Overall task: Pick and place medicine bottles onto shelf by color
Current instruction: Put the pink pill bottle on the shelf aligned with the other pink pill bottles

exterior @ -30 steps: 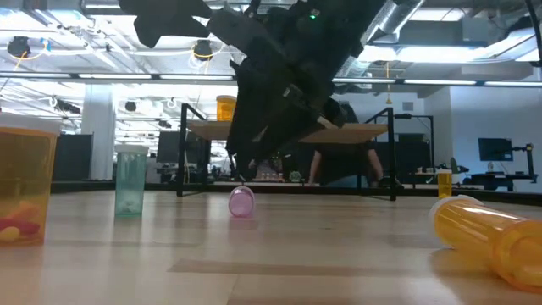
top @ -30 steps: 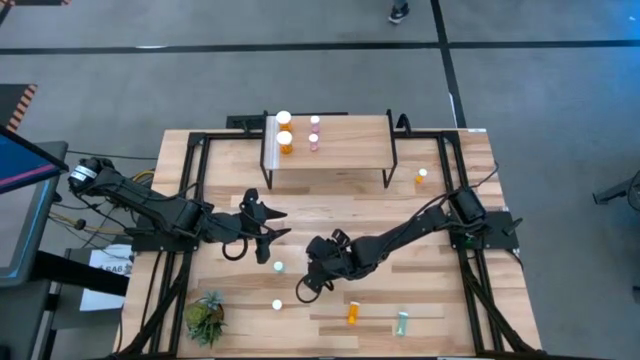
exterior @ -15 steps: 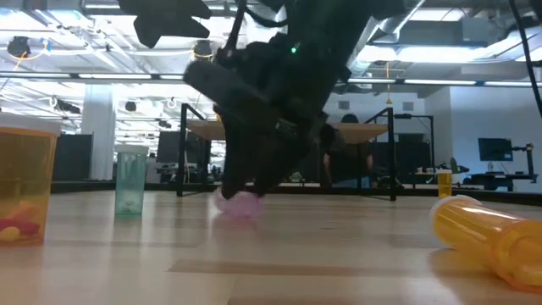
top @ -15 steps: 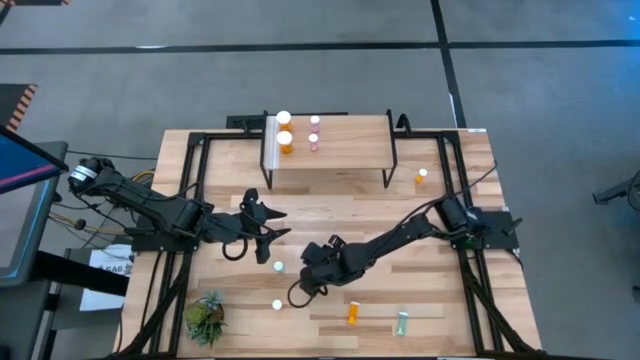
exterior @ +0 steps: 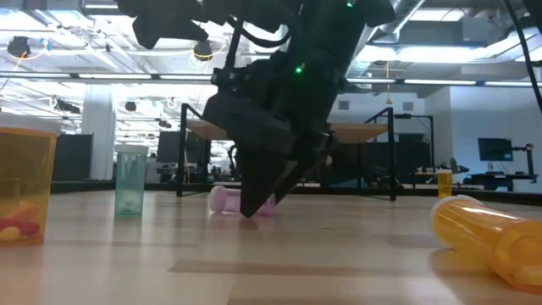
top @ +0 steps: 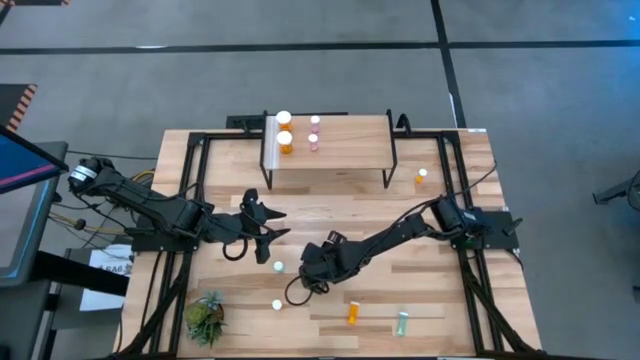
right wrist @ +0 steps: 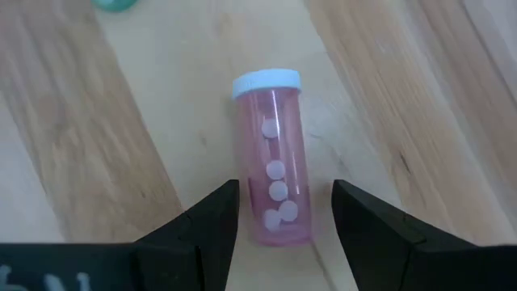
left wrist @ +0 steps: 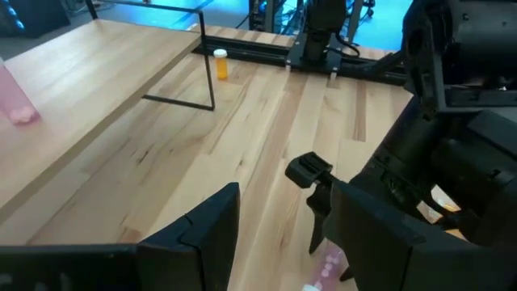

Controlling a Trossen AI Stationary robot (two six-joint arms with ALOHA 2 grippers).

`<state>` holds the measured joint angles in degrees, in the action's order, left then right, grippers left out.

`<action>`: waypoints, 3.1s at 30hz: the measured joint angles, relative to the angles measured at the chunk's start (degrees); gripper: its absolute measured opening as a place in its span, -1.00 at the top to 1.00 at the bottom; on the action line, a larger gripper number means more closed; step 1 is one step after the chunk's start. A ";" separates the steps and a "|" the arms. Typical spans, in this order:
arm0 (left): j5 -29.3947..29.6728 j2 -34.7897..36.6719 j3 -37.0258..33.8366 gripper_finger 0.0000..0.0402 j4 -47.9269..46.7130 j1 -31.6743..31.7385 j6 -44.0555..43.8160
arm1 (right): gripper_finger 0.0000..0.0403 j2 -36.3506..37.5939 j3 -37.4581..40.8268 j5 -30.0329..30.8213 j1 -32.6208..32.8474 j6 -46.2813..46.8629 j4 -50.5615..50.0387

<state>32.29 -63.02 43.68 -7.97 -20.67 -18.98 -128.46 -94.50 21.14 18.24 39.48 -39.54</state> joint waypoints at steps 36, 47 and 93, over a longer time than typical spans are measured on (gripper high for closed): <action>-0.59 0.00 0.00 0.09 1.40 0.00 0.72 | 0.41 3.66 1.38 2.82 1.25 -9.76 2.39; -1.25 0.02 0.00 0.09 1.93 0.02 0.74 | 0.40 21.64 26.94 3.24 0.28 -9.84 27.85; -32.96 -20.52 41.00 0.05 -38.13 16.31 17.92 | 0.40 35.52 40.00 4.37 -5.11 -32.49 60.04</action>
<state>-0.67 -83.55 84.68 -46.10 -4.36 -1.06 -92.95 -54.50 25.52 13.13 6.98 20.49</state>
